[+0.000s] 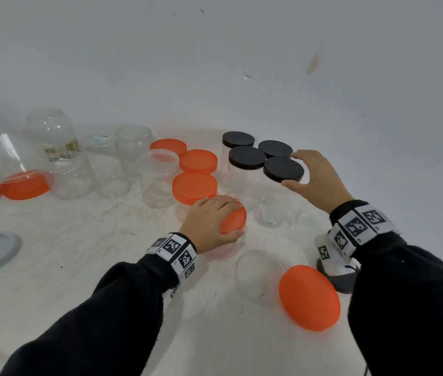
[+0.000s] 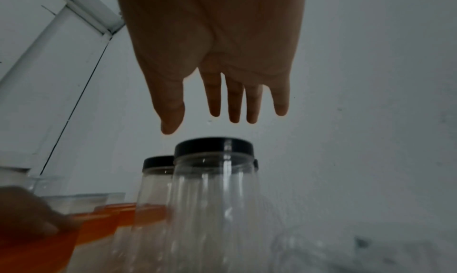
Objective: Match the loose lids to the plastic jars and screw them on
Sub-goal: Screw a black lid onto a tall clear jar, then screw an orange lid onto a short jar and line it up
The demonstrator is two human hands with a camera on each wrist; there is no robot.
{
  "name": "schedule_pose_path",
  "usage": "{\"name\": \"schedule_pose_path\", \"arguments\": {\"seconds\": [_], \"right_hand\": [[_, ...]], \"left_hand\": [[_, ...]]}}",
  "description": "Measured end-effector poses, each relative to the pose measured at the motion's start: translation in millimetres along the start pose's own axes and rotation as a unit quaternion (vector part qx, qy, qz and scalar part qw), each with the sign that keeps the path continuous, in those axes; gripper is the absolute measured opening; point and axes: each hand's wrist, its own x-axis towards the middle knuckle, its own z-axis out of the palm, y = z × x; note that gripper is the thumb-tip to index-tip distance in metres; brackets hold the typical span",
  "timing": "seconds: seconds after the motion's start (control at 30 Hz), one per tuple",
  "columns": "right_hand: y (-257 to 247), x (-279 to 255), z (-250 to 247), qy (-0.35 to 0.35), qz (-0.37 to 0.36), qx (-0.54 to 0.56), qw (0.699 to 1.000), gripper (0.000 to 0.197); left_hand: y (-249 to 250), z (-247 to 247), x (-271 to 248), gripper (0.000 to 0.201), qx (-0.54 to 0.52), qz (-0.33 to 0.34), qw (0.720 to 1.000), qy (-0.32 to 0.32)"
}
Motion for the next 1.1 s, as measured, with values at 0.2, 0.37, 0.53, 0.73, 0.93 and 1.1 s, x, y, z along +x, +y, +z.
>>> {"name": "schedule_pose_path", "arguments": {"seconds": [0.2, 0.37, 0.53, 0.73, 0.93, 1.1], "right_hand": [[28, -21, -32, -0.057, 0.080, -0.033, 0.995, 0.063], [50, -37, -28, -0.156, 0.134, -0.055, 0.977, 0.074], [57, -40, -10, -0.184, 0.155, -0.076, 0.968, 0.087], [62, -36, 5, -0.220, 0.178, -0.101, 0.954, 0.098], [63, -34, 11, -0.221, 0.185, -0.113, 0.951, 0.093], [62, -36, 11, -0.183, 0.183, -0.091, 0.962, 0.093]], "left_hand": [[0, 0, 0, 0.080, 0.007, -0.001, 1.000, -0.001], [-1, 2, 1, 0.078, 0.008, 0.000, 1.000, 0.001], [0, 1, 1, 0.079, 0.010, -0.002, 1.000, -0.005], [1, 0, 1, 0.080, 0.013, -0.008, 1.000, -0.012], [0, 1, 1, 0.081, 0.007, -0.010, 1.000, -0.014], [1, 0, 0, 0.080, 0.008, -0.009, 1.000, -0.014]]}}
